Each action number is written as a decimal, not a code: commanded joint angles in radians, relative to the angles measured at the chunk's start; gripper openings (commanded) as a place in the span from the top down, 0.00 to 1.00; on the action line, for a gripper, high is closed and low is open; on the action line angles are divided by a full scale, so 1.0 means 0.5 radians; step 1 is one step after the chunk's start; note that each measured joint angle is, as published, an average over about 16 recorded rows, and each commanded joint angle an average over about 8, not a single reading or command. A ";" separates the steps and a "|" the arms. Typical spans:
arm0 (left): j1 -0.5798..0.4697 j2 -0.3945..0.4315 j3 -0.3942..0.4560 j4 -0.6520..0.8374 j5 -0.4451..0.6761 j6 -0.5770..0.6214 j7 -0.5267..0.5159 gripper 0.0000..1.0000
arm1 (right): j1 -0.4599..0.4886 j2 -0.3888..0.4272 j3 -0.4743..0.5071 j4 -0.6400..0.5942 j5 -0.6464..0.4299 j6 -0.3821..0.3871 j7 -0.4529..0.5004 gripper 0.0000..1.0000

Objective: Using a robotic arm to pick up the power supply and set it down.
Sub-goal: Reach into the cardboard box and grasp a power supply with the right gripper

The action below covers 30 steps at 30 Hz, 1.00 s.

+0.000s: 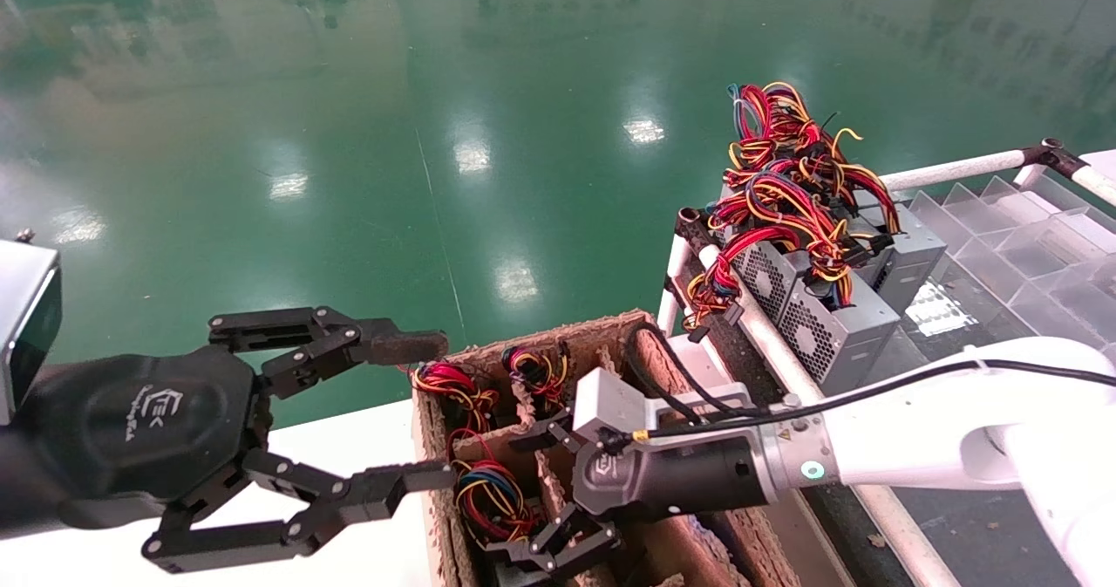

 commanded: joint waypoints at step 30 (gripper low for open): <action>0.000 0.000 0.001 0.000 -0.001 0.000 0.000 0.00 | 0.150 -0.207 -0.116 -0.380 -0.076 0.050 -0.312 1.00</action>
